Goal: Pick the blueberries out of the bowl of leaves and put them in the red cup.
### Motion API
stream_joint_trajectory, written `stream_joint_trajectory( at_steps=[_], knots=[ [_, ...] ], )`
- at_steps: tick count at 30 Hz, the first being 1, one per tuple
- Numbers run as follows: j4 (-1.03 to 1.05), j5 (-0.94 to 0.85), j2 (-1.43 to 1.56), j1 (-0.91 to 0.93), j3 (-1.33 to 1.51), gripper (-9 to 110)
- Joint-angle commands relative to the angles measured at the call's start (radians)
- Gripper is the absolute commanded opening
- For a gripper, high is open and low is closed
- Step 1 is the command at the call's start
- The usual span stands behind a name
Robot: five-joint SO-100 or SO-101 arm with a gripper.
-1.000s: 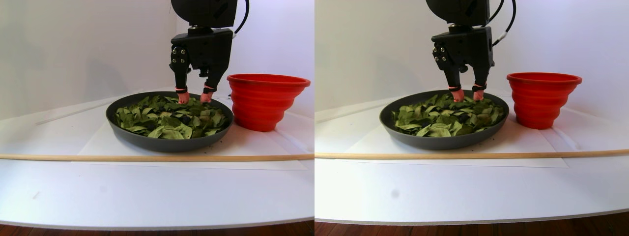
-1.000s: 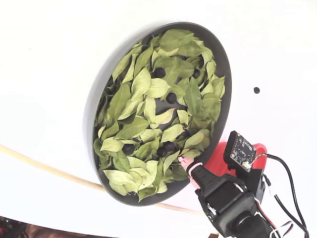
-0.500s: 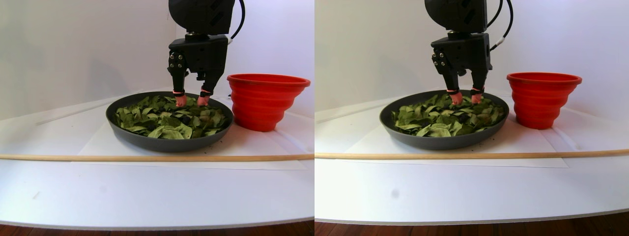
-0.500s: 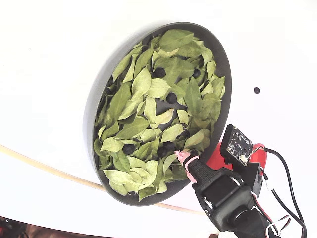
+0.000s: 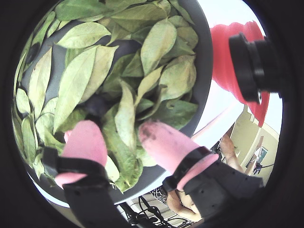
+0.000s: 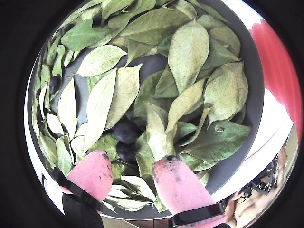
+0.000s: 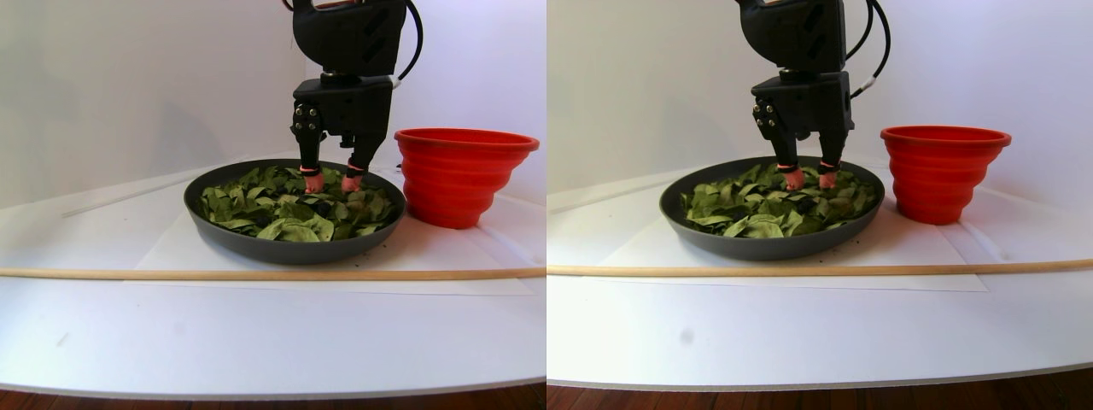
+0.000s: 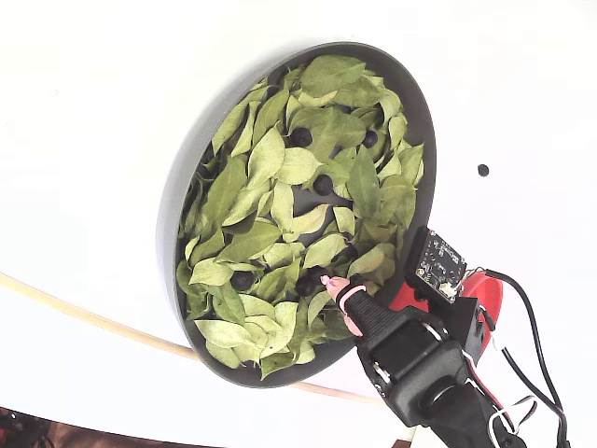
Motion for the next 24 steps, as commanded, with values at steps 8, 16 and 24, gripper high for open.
stream_joint_trajectory(
  at_steps=[8,16,24],
  knots=[
    [-0.043,0.008,-0.037,-0.008,-0.063,16],
    [-0.057,0.008,-0.071,-0.011,-0.091,16],
    [-0.081,0.012,-0.107,-0.014,-0.106,16]
  ],
)
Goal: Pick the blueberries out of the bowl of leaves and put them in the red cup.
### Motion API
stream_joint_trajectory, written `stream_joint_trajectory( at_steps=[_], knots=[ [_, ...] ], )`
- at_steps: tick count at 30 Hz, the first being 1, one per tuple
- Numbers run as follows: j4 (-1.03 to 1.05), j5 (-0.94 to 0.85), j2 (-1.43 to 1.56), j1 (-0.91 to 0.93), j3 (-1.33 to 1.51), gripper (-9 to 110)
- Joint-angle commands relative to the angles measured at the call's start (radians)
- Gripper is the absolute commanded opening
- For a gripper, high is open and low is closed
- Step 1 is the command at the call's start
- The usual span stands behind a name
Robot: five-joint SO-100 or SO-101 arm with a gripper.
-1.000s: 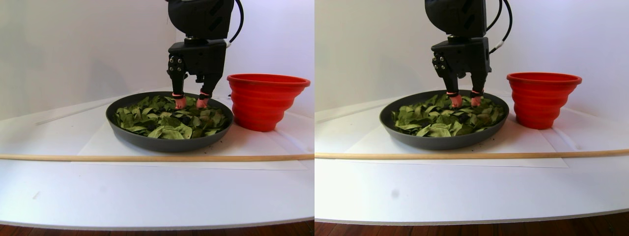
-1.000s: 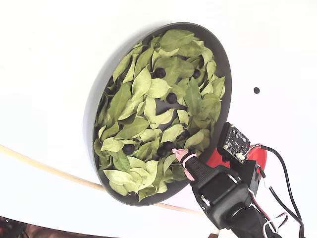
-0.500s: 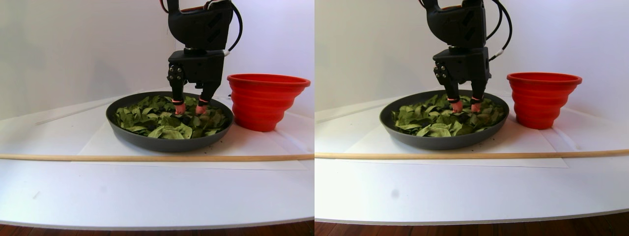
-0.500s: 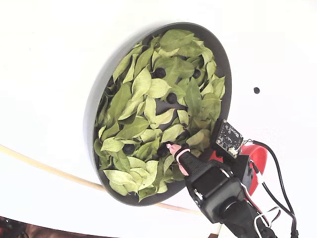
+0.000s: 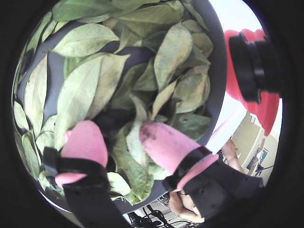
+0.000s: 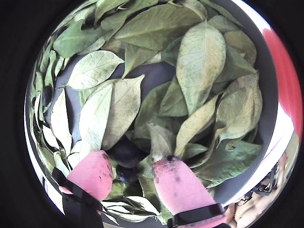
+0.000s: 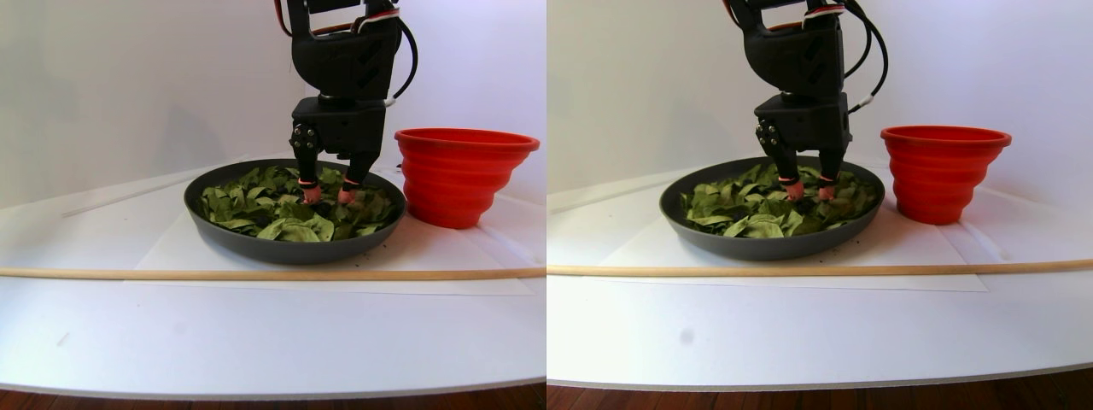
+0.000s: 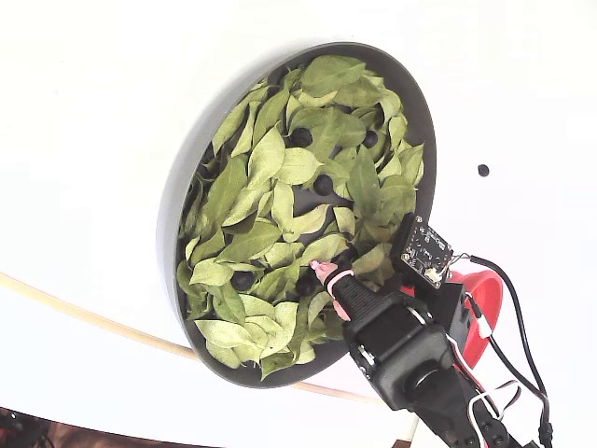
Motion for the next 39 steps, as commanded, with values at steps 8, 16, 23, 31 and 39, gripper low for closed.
stream_joint_trajectory(
  at_steps=[8,16,23,31,39],
  knots=[
    [-0.021,0.020,-0.002,-0.012,-0.043,16],
    [-0.040,0.012,-0.026,-0.006,-0.044,16],
    [-0.069,0.008,-0.035,0.002,-0.014,17],
    [-0.089,0.037,-0.044,0.008,0.018,17],
    [-0.118,0.055,-0.061,0.011,0.031,17]
  ],
)
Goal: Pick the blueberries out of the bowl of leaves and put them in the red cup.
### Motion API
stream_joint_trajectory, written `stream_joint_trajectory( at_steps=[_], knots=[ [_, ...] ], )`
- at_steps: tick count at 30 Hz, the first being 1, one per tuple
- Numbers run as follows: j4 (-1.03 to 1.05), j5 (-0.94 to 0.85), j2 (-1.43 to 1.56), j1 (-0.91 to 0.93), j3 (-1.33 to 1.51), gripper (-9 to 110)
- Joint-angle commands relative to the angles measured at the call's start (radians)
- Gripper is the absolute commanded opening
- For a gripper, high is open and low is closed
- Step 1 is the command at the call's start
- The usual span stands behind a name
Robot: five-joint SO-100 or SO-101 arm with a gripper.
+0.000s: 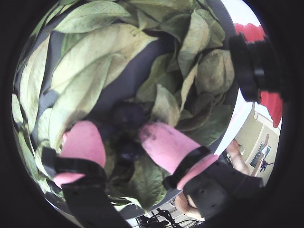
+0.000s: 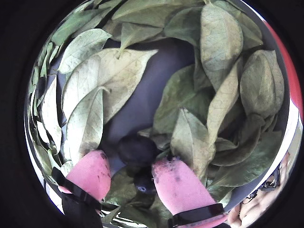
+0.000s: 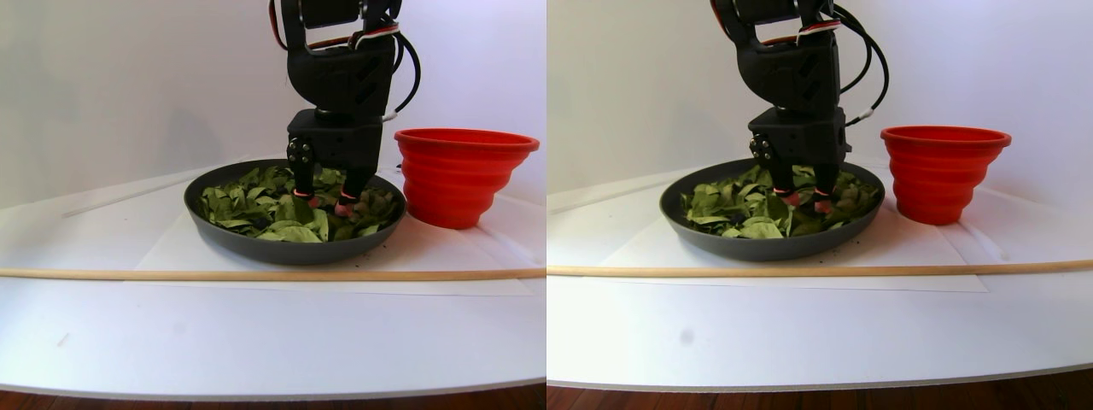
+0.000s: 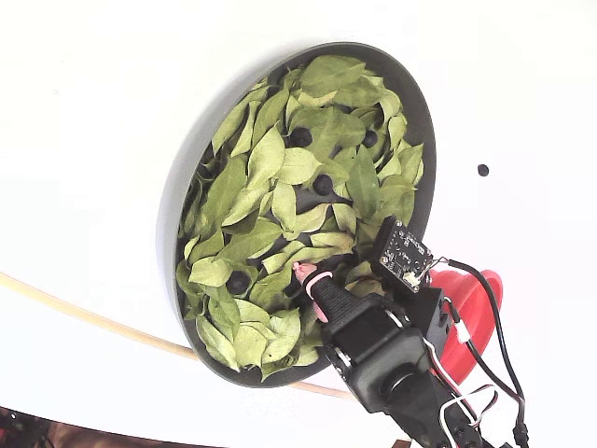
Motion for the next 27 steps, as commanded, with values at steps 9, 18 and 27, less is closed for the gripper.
stream_joint_trajectory(
  at_steps=[9,18,27],
  knots=[
    [-0.014,0.002,-0.012,0.023,-0.051,17],
    [-0.012,-0.041,-0.014,0.028,-0.061,18],
    [-0.005,-0.095,-0.006,0.044,-0.083,18]
  ],
)
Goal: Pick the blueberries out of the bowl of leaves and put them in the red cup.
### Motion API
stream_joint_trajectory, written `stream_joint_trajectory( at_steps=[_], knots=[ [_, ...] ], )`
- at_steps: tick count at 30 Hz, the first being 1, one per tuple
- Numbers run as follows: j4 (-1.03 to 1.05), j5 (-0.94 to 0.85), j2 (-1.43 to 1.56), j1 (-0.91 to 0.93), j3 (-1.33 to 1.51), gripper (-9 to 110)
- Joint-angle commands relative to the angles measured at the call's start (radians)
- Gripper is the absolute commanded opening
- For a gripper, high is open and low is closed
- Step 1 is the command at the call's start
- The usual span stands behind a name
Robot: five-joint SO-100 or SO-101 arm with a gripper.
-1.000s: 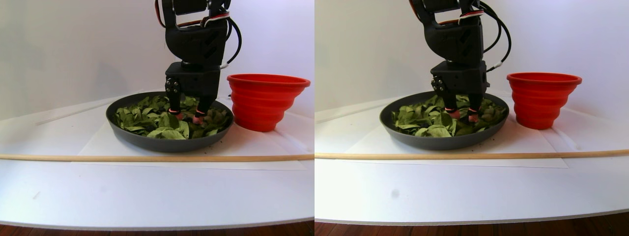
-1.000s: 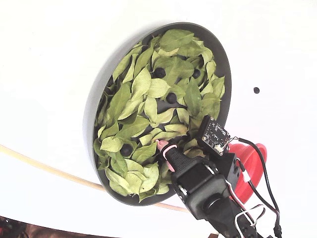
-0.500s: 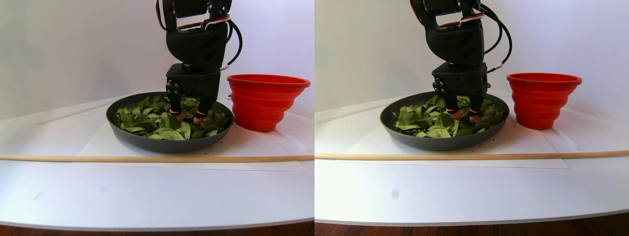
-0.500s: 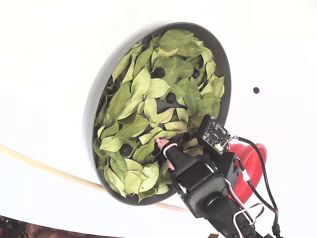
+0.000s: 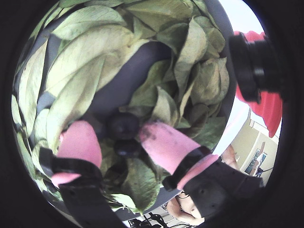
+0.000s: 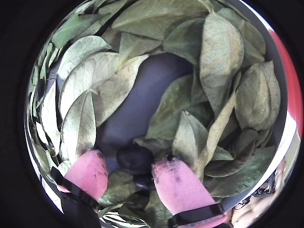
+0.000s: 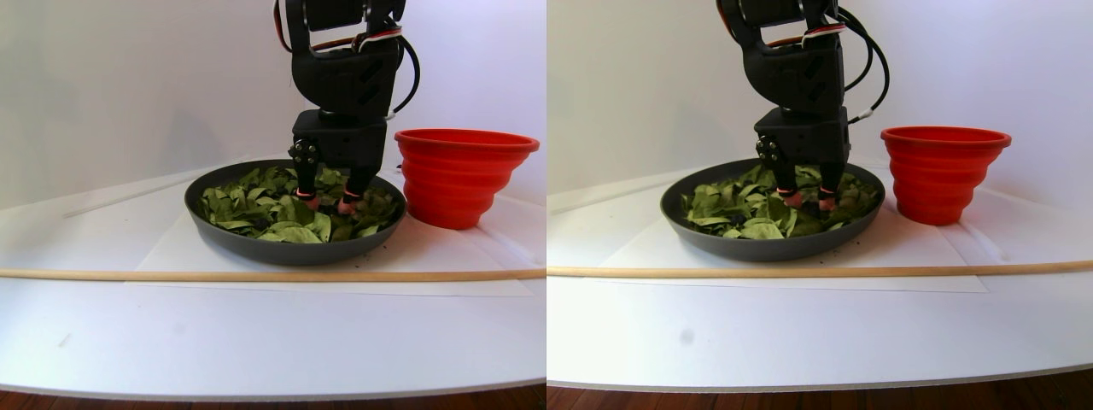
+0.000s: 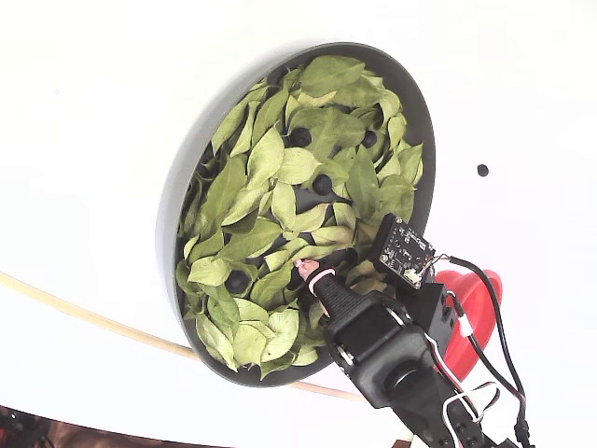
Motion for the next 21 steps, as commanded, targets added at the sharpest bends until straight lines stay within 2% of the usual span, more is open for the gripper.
stream_joint_trajectory(
  at_steps=[1,21],
  knots=[
    [-0.003,-0.021,0.014,0.025,-0.052,18],
    [-0.055,-0.046,-0.038,0.038,-0.021,16]
  ],
)
